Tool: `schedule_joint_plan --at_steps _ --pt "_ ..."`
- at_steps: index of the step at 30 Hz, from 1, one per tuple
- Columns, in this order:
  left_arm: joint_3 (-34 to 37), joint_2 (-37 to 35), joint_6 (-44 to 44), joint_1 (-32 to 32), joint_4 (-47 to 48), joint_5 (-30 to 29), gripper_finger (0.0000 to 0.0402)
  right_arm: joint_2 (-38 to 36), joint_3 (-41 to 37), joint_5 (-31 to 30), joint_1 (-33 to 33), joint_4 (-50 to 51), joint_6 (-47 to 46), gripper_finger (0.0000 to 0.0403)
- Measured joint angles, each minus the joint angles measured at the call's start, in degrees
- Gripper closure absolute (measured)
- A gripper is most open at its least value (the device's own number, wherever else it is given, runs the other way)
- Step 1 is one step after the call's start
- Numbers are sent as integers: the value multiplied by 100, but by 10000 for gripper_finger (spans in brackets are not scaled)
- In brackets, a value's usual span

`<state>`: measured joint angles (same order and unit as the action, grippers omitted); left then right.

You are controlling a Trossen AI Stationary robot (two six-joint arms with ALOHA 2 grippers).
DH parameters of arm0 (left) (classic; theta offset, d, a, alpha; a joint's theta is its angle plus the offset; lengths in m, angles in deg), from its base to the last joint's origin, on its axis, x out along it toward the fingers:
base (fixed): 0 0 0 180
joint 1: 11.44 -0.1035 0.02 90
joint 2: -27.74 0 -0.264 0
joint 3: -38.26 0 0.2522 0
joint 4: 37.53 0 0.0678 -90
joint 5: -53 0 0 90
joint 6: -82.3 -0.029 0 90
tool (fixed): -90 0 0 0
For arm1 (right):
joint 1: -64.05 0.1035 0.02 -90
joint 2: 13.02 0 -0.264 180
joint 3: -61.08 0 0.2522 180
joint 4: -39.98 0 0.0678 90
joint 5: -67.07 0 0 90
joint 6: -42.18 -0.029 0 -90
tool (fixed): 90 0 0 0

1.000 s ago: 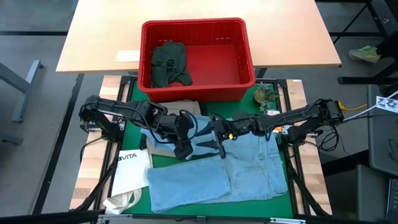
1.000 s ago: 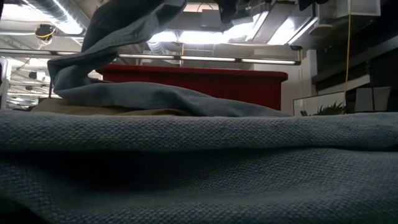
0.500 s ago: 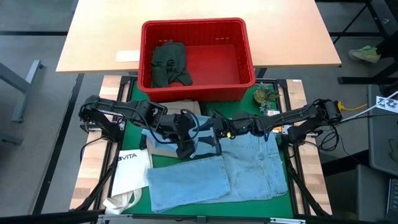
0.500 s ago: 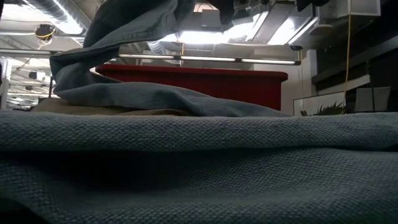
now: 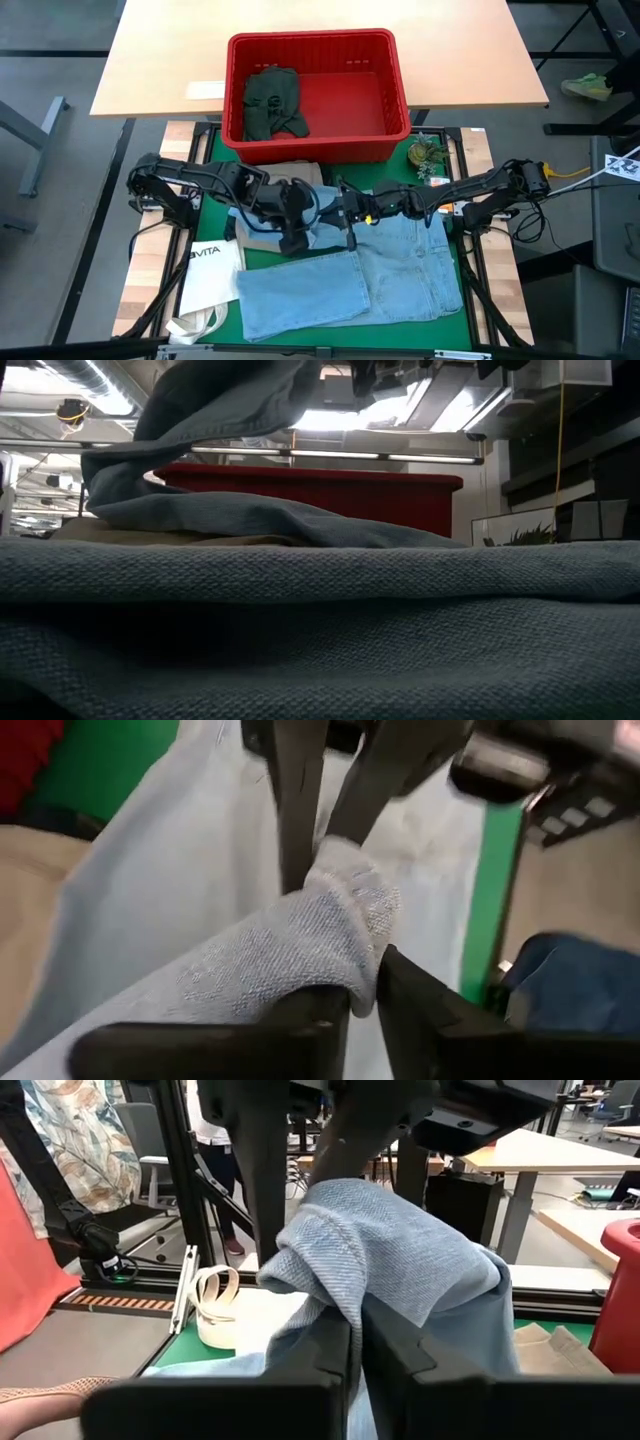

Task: Fold Laundry from Bin
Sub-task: Fold the light blue pants

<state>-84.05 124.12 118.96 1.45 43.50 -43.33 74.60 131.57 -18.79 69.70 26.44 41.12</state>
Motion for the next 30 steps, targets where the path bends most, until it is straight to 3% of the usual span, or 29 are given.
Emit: schedule_joint_plan --at_steps 6,11,13,19,30 --pt "-2 0 -649 0 854 1 280 4 0 59 -4 24 7 395" --pt "-2 0 -851 33 2308 432 233 4 0 98 -4 43 16 392" --pt "87 -27 -761 78 2250 449 224 4 0 103 -4 45 80 397" --pt "118 -107 -478 344 2282 217 221 4 0 188 -4 45 136 393" --pt "120 -217 -515 942 2278 -812 246 -189 0 395 -4 667 298 396"
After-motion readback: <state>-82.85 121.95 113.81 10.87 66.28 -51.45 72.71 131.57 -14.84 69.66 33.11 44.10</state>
